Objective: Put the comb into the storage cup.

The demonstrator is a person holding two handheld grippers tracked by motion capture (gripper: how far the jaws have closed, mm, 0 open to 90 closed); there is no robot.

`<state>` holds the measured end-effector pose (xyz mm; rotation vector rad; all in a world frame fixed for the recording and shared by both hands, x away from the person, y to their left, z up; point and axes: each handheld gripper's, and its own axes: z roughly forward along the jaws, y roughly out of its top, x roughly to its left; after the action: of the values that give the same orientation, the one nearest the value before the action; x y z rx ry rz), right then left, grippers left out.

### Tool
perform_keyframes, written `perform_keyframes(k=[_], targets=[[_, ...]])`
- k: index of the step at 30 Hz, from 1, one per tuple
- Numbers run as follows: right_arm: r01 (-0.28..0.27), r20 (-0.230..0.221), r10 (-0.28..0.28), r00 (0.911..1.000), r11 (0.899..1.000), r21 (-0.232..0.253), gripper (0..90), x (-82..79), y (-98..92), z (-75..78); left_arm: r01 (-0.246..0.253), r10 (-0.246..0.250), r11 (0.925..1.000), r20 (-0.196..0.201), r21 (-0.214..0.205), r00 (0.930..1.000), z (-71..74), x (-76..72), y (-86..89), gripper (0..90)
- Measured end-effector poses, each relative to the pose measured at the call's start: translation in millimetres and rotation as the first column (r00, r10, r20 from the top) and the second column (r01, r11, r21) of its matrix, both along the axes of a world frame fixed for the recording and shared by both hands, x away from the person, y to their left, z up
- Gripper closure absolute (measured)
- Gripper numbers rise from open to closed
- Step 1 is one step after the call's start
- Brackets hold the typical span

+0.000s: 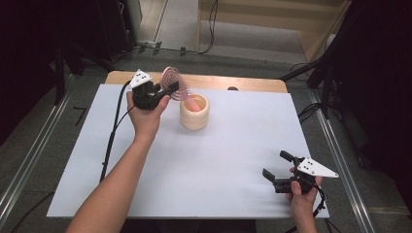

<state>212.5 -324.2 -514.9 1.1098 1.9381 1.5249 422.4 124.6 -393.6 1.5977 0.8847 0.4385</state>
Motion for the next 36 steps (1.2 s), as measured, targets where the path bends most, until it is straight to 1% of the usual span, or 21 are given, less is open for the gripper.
perform_keyframes(k=[5,9,10,14,20,26,32,36], targets=[[-0.002,0.001,0.002,1.0000,1.000,0.001,0.0,0.4,0.0,-0.2,0.003,-0.003,0.9998,-0.006,0.018,1.0000,-2.6,0.7,-2.3,66.3],[0.000,0.000,0.000,1.0000,1.000,0.002,0.0,0.3,-0.2,-0.2,0.002,-0.002,0.9998,-0.009,0.021,1.0000,-5.2,1.5,-4.8,66.2],[0.001,-0.001,-0.001,1.0000,1.000,0.002,0.0,0.3,-0.3,-0.2,0.001,-0.001,0.9996,-0.011,0.028,0.9999,-5.8,1.6,-5.2,66.3],[0.001,-0.001,-0.001,1.0000,1.000,0.002,0.0,0.3,-0.3,-0.2,0.002,-0.001,0.9994,-0.014,0.035,0.9999,-9.2,1.8,-7.7,66.2],[0.000,-0.001,0.000,1.0000,1.000,0.003,0.0,0.5,-0.4,-0.2,-0.004,0.006,0.9990,-0.028,0.043,0.9996,-15.7,2.3,-8.6,66.2],[0.001,-0.002,-0.001,1.0000,1.000,0.004,0.0,0.6,-0.5,-0.4,-0.009,0.011,0.9988,-0.043,0.048,0.9990,-20.3,3.3,-10.5,66.2],[-0.002,-0.003,0.002,1.0000,1.000,0.002,0.0,0.8,-0.6,-0.5,-0.006,0.008,0.9992,-0.044,0.040,0.9990,-21.5,3.0,-13.3,66.1],[-0.001,-0.002,0.001,1.0000,1.000,0.002,0.0,0.8,-0.4,-0.5,0.000,0.001,0.9996,-0.057,0.030,0.9984,-22.4,4.0,-12.8,65.6]])
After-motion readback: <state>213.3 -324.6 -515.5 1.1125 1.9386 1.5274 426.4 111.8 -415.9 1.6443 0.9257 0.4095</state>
